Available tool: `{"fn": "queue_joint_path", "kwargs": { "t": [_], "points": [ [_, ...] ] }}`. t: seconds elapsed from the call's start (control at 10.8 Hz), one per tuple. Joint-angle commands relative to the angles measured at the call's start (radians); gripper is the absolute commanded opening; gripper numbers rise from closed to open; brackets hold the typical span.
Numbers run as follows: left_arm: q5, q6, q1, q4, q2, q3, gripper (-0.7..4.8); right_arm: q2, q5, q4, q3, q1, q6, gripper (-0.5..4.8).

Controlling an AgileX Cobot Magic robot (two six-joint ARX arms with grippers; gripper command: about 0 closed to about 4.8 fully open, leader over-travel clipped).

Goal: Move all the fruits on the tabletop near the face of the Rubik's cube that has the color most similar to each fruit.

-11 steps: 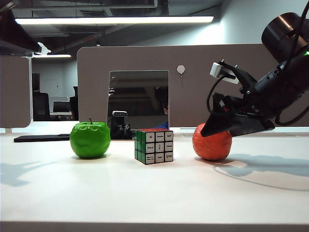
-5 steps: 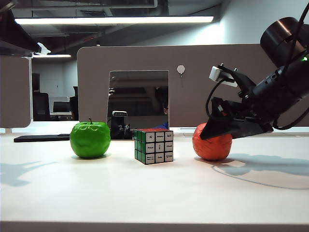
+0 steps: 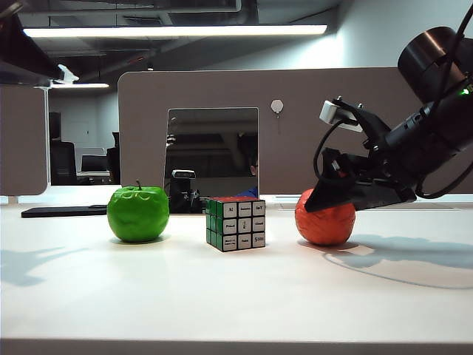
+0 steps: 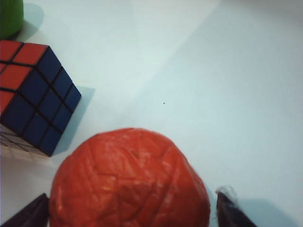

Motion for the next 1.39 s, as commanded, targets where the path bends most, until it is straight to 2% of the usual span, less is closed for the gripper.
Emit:
{"fn": "queue_joint_path", "kwargs": {
  "t": [0.09,0.28,0.37,0.46,0.55,0.74,0.92,1.11,1.2,1.39],
  "points": [
    [0.093,0.005,-0.002,-0.034,-0.001,0.003,1.27,-0.001,0.0,0.021,0.004,0.002,0.004,4.79],
    [0.112,0.005,-0.002,-0.049,-0.001,0.003,1.36,0.007,0.002,0.032,0.005,0.002,0.005,4.79],
    [0.167,0.005,-0.002,-0.05,-0.001,0.003,1.91,0.039,0.0,0.029,0.017,0.002,0.032,4.79],
    [0.205,0.019,-0.002,-0.052,-0.001,0.003,1.94,0.051,-0.003,0.031,0.018,0.006,0.032,4.79],
    [0.261,0.107,-0.002,-0.064,-0.001,0.003,2.47,0.055,-0.002,0.031,0.019,0.007,0.032,4.79],
    [0.268,0.119,-0.002,-0.064,-0.001,0.003,2.47,0.055,-0.002,0.039,0.025,0.007,0.031,4.79],
    [0.264,0.118,-0.002,-0.064,-0.001,0.003,2.46,0.055,-0.003,0.049,0.029,0.007,0.032,4.25],
    [0.26,0.118,-0.002,-0.064,-0.001,0.003,2.46,0.055,-0.002,0.053,0.029,0.007,0.032,4.08],
    [0.247,0.118,-0.002,-0.064,-0.001,0.003,2.46,0.055,-0.002,0.053,0.029,0.007,0.032,3.55],
    [0.242,0.118,-0.002,-0.064,-0.001,0.003,2.46,0.055,-0.003,0.053,0.029,0.007,0.032,3.36]
  ]
}}
